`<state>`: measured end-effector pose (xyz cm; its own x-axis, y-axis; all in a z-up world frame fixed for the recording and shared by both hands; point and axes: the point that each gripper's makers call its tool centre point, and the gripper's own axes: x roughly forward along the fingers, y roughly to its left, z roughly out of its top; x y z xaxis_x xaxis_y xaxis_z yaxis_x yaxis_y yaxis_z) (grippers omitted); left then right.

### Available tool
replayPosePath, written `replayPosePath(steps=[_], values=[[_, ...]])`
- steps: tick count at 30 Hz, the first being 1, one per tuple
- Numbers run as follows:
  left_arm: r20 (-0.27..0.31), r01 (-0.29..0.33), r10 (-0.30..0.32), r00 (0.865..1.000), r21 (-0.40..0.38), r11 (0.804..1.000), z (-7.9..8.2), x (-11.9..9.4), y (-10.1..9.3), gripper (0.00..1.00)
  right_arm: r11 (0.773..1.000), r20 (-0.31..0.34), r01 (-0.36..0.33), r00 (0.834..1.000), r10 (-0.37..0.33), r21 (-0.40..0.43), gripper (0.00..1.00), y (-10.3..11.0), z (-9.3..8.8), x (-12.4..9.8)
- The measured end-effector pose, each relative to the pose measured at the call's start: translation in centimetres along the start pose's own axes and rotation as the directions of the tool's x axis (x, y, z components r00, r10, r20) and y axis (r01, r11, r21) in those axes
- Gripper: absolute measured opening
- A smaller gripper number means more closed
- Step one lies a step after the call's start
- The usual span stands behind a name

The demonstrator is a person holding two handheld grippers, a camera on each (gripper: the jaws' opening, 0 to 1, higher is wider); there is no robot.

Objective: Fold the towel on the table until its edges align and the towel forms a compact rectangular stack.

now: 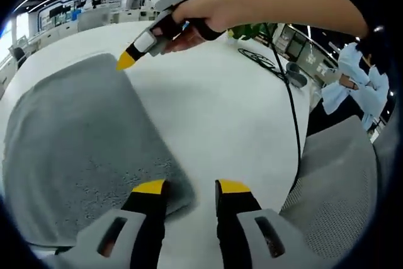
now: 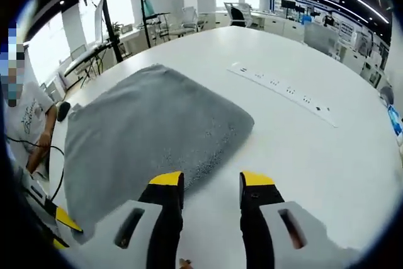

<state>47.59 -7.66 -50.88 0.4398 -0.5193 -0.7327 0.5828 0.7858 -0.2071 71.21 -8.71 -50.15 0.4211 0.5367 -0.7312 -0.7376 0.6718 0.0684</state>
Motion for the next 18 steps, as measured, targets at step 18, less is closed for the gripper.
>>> replayPosePath(steps=[18], values=[[-0.068, -0.165, 0.17, 0.983, 0.068, 0.984, -0.9, -0.6, 1.0, 0.21, 0.998, 0.0, -0.054, 0.999, 0.054, 0.045, 0.13, 0.8, -0.2, 2.0]])
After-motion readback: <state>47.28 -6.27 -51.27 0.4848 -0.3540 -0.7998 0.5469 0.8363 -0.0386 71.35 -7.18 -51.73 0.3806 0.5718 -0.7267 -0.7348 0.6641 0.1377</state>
